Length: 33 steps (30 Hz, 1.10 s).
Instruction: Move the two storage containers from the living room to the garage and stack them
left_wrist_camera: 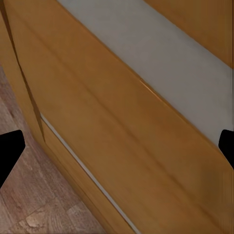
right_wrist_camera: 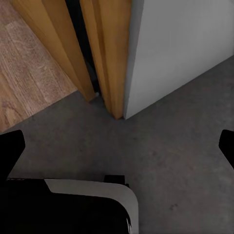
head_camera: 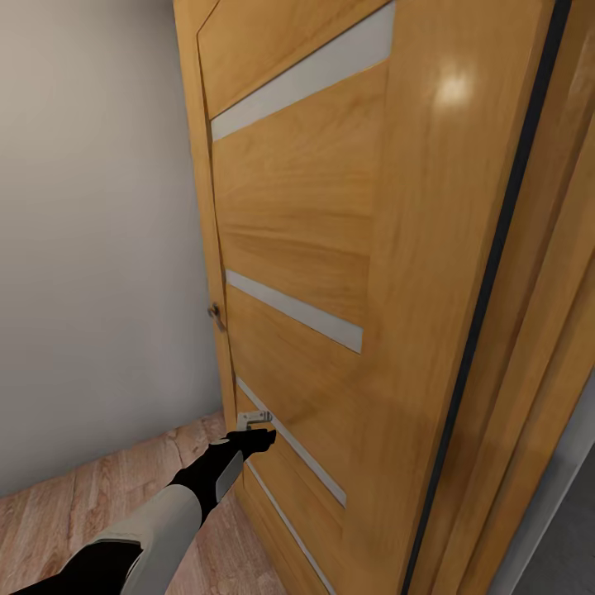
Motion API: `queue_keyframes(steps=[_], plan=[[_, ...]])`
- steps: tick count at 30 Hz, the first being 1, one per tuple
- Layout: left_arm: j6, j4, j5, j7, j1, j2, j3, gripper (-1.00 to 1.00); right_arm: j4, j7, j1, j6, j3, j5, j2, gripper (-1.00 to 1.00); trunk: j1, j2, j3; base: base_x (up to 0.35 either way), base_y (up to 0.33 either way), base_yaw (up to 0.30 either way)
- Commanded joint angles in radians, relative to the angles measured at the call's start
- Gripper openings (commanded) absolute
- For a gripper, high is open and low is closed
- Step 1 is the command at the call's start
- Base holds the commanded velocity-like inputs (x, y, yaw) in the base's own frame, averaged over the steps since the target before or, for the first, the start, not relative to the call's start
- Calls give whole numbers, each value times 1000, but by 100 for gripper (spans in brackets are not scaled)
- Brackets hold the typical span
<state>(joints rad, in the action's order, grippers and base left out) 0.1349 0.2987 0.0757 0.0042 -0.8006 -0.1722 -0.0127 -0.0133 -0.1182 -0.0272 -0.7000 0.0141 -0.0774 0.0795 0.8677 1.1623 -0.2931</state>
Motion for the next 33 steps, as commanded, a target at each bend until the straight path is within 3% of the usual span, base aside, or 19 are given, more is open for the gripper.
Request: queue_keyframes(steps=[1, 33], plan=[[6, 2, 8, 0, 0, -1, -1, 100, -1, -8, 0, -1, 1, -8, 0, 100, 0, 1, -1, 0, 0, 0], [6, 2, 8, 0, 0, 0, -1, 100, -1, -9, 0, 0, 3, -5, 0, 100, 0, 1, -1, 11, 15, -2]])
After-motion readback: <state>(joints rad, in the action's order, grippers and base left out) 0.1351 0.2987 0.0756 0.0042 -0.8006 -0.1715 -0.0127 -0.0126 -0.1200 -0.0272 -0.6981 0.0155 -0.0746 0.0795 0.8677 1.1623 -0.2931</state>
